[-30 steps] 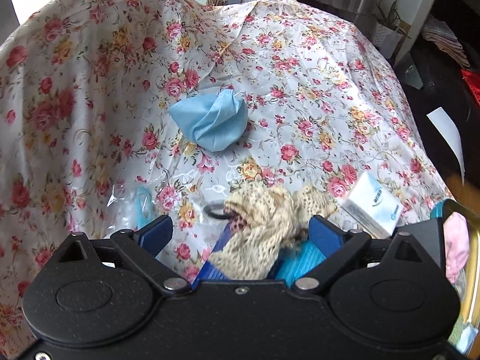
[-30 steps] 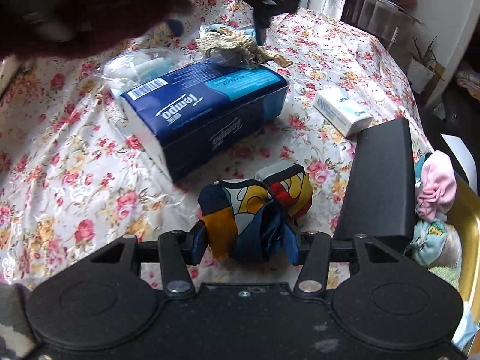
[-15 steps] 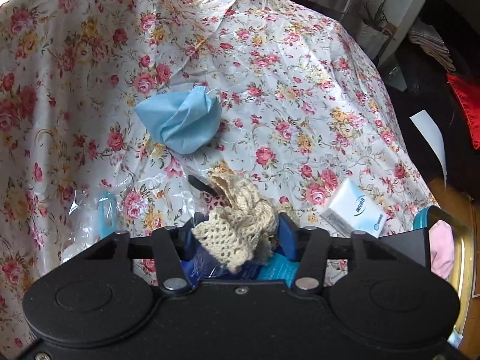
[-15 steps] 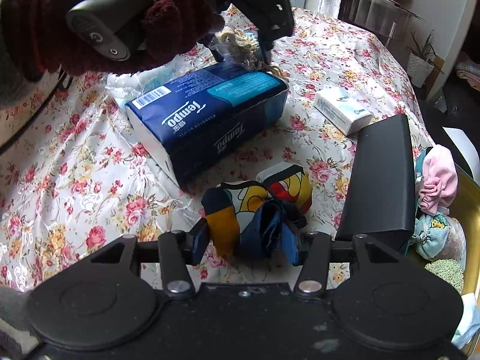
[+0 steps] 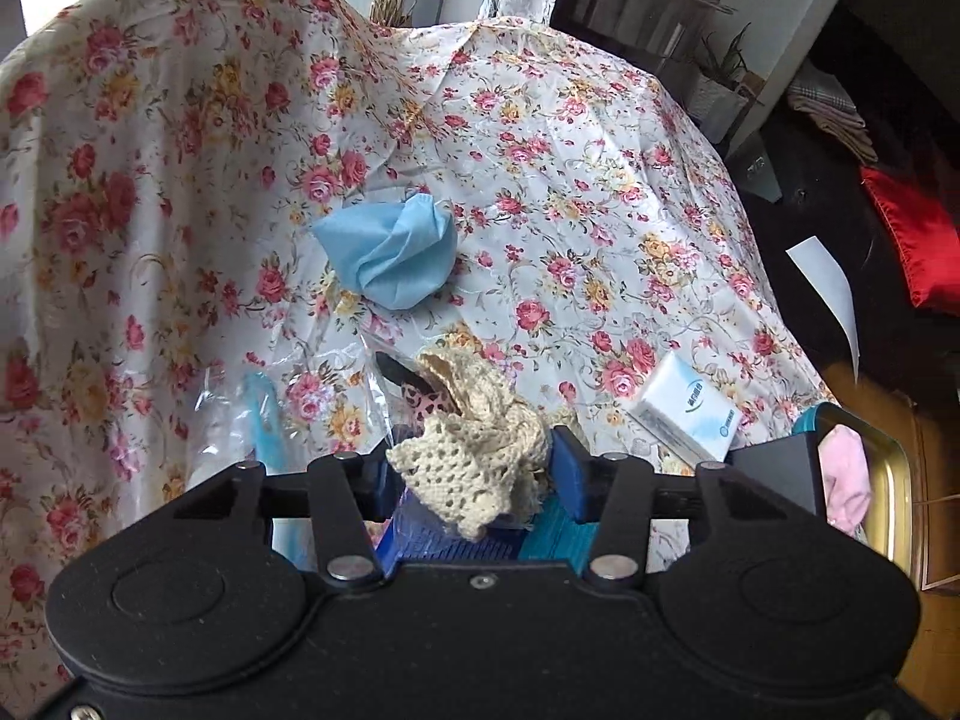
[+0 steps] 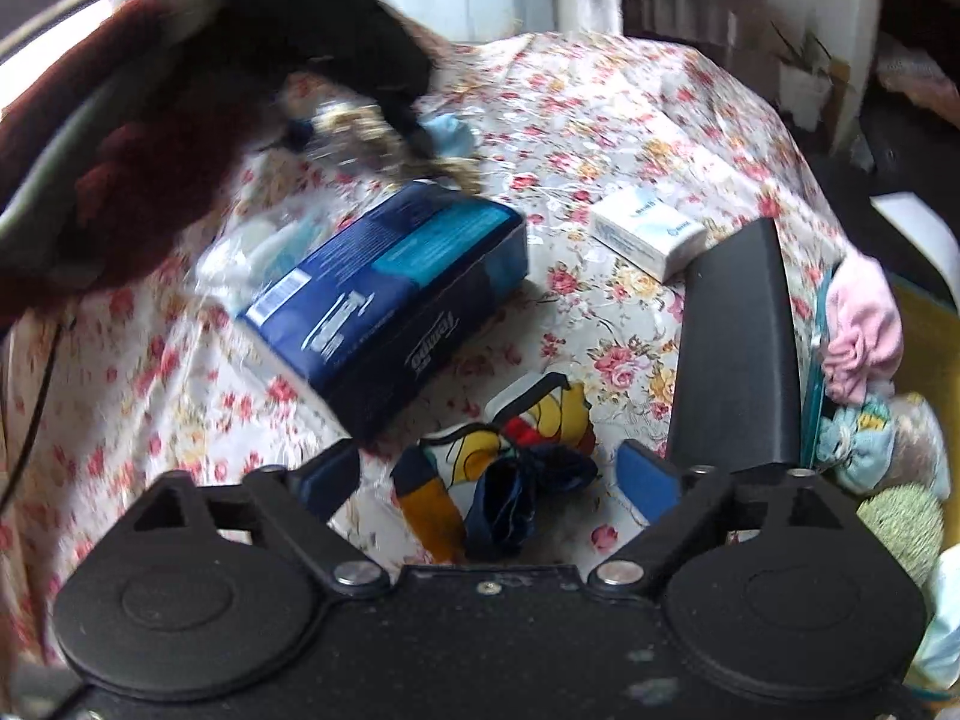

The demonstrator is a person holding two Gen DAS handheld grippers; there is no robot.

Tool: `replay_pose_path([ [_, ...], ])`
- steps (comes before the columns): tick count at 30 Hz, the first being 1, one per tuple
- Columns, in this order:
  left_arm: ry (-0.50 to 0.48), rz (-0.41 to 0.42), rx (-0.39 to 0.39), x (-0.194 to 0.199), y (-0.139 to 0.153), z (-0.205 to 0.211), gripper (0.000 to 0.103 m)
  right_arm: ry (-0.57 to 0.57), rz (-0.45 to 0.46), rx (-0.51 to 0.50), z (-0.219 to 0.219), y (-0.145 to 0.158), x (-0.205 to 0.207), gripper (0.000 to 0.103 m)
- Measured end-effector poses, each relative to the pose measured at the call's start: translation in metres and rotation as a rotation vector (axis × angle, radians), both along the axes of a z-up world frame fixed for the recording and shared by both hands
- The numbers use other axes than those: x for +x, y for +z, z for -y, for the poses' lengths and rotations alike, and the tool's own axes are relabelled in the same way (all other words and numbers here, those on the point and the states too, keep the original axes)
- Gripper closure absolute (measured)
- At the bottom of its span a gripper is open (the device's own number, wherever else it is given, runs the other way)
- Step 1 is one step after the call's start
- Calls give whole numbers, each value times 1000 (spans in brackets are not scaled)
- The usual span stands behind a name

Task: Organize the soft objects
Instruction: 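Carry both items over the tray and open the left tool to drop the lace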

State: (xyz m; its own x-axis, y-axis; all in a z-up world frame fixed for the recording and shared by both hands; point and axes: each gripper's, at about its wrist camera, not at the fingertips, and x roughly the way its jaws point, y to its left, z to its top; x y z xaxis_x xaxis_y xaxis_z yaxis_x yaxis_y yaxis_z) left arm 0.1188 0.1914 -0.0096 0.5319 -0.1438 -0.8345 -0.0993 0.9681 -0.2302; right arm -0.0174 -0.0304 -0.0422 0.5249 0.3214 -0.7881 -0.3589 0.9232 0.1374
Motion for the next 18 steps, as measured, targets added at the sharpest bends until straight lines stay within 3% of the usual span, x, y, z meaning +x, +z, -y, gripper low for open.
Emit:
replay_pose_path([
  [5, 4, 9, 6, -22, 5, -8, 55, -86, -107, 59, 3, -11, 24, 3],
  [11, 6, 11, 10, -48, 9, -14, 55, -160, -219, 62, -4, -33, 43, 4],
  [13, 7, 12, 14, -56, 11, -15, 55, -177, -243, 81, -6, -37, 46, 15],
  [15, 4, 7, 16, -62, 12, -15, 55, -178, -268, 91, -9, -40, 46, 36],
  [18, -2, 1, 14, -71, 12, -15, 55, -160, -278, 85, -13, -41, 37, 51],
])
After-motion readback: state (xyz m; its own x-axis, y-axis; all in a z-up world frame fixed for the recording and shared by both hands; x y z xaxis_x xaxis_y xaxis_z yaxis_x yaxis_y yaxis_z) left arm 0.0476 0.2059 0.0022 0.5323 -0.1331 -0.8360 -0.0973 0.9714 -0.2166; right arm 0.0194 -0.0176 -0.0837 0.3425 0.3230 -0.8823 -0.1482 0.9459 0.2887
